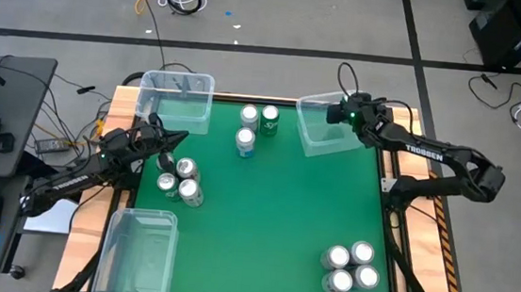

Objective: Sort soda cans
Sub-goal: Put the green soda can into the top right transparent bin

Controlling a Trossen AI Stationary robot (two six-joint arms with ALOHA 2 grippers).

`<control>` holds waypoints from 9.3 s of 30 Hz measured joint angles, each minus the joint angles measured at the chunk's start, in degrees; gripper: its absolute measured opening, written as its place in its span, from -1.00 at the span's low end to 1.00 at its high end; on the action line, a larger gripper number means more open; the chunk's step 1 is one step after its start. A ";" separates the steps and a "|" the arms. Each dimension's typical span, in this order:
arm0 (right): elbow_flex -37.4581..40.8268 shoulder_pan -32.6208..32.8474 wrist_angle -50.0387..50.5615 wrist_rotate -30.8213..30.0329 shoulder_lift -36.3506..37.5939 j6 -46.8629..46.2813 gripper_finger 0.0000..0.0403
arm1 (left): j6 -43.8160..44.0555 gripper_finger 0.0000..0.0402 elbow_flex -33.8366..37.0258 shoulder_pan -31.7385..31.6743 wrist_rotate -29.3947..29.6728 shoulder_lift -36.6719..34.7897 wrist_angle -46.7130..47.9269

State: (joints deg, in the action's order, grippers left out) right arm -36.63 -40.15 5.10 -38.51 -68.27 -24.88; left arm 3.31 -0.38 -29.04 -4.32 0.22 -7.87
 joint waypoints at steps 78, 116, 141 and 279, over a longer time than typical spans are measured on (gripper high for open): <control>-20.42 -3.50 45.10 35.63 -7.22 32.99 -0.83 | -0.02 -0.95 0.00 0.00 0.00 0.00 -0.01; -24.33 -6.53 53.40 36.58 -16.24 56.33 -0.48 | 0.00 -0.95 0.01 0.00 0.00 0.00 -0.01; -36.74 -3.71 53.59 38.97 -20.01 32.40 -0.99 | -0.02 -0.95 0.00 0.00 -0.42 0.16 -0.05; -34.74 -6.21 53.97 40.57 -27.33 54.02 0.31 | 0.42 -0.95 0.00 0.00 -0.44 0.14 4.60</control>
State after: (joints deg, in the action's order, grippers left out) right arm -71.37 -46.36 59.07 2.06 -95.60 29.13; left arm 3.73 -0.38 -29.04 -4.75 0.36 -3.27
